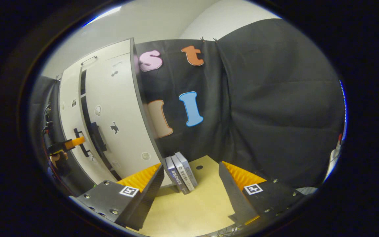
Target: Grab one shoe with the right hand and put it into the shoe cabinet, grab the other shoe with the left hand and put it into the shoe cabinet; then close the right door with the right hand and the left door with the left hand.
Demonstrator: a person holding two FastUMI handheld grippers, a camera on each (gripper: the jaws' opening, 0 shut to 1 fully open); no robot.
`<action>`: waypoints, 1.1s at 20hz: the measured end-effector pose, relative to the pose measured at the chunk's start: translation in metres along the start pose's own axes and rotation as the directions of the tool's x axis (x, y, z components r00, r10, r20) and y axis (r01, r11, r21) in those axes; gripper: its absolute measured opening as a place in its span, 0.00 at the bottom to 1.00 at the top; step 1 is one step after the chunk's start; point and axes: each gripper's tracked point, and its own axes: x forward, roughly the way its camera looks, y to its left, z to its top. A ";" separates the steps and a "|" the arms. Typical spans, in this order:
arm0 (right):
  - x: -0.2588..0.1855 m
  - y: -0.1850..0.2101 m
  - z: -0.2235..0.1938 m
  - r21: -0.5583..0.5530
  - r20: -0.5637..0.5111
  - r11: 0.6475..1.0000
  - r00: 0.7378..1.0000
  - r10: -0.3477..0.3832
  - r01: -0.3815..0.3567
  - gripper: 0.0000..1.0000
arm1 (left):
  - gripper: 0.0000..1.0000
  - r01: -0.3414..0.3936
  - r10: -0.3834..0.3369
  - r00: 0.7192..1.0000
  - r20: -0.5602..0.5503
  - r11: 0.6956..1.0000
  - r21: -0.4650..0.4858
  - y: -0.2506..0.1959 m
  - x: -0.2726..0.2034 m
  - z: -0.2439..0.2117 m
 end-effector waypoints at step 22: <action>-0.034 -0.021 0.007 -0.051 0.014 0.998 0.999 -0.031 0.032 1.00 | 0.97 -0.030 0.030 1.000 0.004 0.999 -0.015 0.003 0.017 -0.005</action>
